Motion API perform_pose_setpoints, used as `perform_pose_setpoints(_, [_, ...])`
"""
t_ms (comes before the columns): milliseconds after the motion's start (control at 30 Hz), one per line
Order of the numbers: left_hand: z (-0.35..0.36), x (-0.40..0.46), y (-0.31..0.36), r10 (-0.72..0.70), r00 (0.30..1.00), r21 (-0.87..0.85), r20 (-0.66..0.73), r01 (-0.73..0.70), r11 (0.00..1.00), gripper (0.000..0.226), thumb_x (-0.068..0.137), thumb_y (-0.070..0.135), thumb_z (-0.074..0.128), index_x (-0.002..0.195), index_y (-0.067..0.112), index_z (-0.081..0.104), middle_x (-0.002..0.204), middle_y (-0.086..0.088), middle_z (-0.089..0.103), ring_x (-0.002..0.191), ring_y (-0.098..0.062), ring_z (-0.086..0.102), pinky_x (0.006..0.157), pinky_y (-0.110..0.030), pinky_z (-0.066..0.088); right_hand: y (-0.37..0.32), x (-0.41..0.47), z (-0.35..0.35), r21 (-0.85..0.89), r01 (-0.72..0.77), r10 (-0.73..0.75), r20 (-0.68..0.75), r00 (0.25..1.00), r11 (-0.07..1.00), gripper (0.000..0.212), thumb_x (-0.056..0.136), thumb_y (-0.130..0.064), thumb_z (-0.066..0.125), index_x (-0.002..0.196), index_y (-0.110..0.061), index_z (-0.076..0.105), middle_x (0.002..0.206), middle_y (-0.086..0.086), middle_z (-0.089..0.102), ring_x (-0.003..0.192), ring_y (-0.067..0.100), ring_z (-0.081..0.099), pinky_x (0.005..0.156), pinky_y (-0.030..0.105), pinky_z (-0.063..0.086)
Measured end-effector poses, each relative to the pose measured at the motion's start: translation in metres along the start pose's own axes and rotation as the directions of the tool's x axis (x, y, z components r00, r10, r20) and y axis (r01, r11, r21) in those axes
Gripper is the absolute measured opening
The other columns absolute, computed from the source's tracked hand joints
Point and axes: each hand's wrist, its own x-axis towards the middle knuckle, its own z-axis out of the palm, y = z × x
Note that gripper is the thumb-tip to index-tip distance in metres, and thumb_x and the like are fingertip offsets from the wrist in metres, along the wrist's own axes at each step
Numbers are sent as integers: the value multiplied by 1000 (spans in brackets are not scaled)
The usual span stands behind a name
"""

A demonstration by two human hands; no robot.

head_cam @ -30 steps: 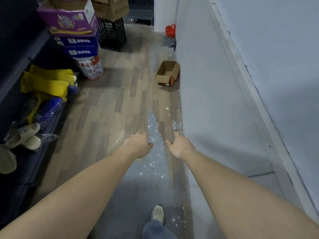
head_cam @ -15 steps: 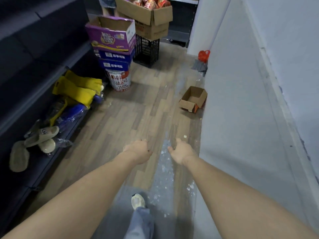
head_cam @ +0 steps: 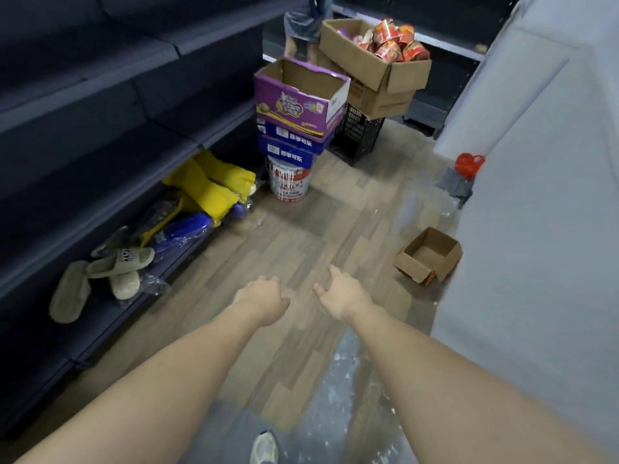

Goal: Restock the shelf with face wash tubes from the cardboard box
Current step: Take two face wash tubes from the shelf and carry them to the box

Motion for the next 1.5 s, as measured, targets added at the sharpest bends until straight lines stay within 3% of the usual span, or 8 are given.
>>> perform_pose_setpoints(200, [-45, 29, -56, -178, 982, -80, -68, 173, 982, 51, 96, 42, 44, 140, 16, 42, 139, -11, 44, 128, -31, 46, 102, -41, 41, -67, 67, -20, -110, 146, -139, 65, 988, 983, 65, 99, -48, 43, 154, -17, 26, 153, 13, 36, 139, 32, 38, 113, 37, 33])
perform_pose_setpoints(367, [-82, 48, -100, -355, 927, -162, -123, 334, 929, 51, 96, 43, 46, 139, 16, 44, 140, -10, 44, 128, -31, 46, 102, -44, 42, -139, 123, -29, -206, 334, -306, 156, 939, 920, 62, 97, -51, 43, 150, -19, 37, 153, 7, 37, 138, 31, 38, 112, 39, 34])
perform_pose_setpoints(567, [-119, 52, -136, -577, 792, -339, -197, 498, 798, 42, 95, 43, 45, 128, 19, 54, 131, -8, 51, 121, -29, 49, 97, -43, 45, -224, 169, -40, -262, 597, -541, 259, 800, 758, 58, 95, -50, 47, 145, -20, 45, 147, 6, 45, 134, 29, 43, 109, 41, 39])
perform_pose_setpoints(800, [-153, 18, -169, -778, 590, -485, -218, 626, 611, 45, 96, 42, 45, 132, 16, 48, 132, -8, 48, 121, -30, 47, 94, -42, 45, -306, 168, -45, -267, 771, -694, 336, 636, 578, 58, 94, -48, 49, 143, -17, 43, 140, 8, 51, 128, 31, 47, 102, 42, 44])
perform_pose_setpoints(1033, [-208, -8, -223, -841, 446, -523, -306, 659, 540, 47, 97, 42, 44, 136, 15, 44, 132, -9, 47, 120, -30, 47, 91, -41, 45, -400, 159, -59, -207, 869, -813, 310, 493, 449, 60, 96, -44, 50, 149, -19, 36, 142, 8, 48, 127, 30, 49, 102, 43, 44])
perform_pose_setpoints(1500, [-319, -57, -359, -824, 246, -546, -510, 648, 532, 47, 99, 41, 43, 137, 15, 43, 130, -7, 47, 117, -28, 50, 87, -38, 45, -581, 118, -87, -160, 940, -942, 109, 319, 300, 55, 100, -36, 47, 150, -20, 32, 142, 2, 46, 123, 25, 50, 95, 38, 44])
